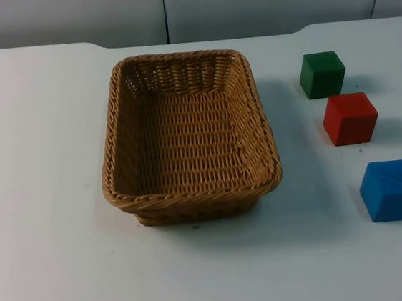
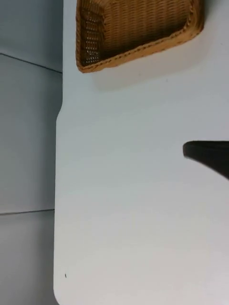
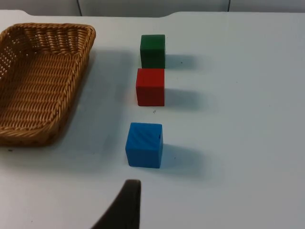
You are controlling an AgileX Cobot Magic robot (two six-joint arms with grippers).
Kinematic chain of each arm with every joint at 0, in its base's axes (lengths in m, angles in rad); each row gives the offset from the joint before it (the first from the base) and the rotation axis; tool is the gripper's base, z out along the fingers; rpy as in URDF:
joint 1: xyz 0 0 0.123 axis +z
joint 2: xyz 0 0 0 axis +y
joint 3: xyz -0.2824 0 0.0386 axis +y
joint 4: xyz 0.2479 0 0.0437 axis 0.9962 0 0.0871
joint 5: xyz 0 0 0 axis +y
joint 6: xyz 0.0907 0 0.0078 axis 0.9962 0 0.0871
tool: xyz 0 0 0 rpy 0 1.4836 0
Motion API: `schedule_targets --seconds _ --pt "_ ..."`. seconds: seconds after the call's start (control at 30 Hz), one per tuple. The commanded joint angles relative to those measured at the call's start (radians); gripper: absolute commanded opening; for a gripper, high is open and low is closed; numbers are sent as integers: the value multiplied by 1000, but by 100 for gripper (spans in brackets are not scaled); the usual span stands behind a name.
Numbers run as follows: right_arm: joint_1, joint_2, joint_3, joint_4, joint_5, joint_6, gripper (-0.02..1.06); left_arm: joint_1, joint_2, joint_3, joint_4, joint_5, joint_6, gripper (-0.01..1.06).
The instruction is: Pick up the basket with the left hand and place the blue cube into the basket with the right hand.
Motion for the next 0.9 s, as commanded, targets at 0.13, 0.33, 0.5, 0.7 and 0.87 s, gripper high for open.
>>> schedule_targets --seconds 0.13,0.33,0.5,0.7,0.87 --pt "-2 -4 8 2 -12 2 105 -6 143 -33 -115 -100 61 82" --pt "-2 -4 8 -2 -12 6 105 -6 312 -59 -256 -176 171 82" --pt "-2 -4 8 -2 -12 6 105 -6 472 -93 -375 -188 288 82" --pt "-2 -4 8 -2 -12 9 105 -6 641 -98 -519 -237 422 82" --pt "-2 -4 8 -6 -12 17 105 -6 802 -98 -646 -304 560 82"
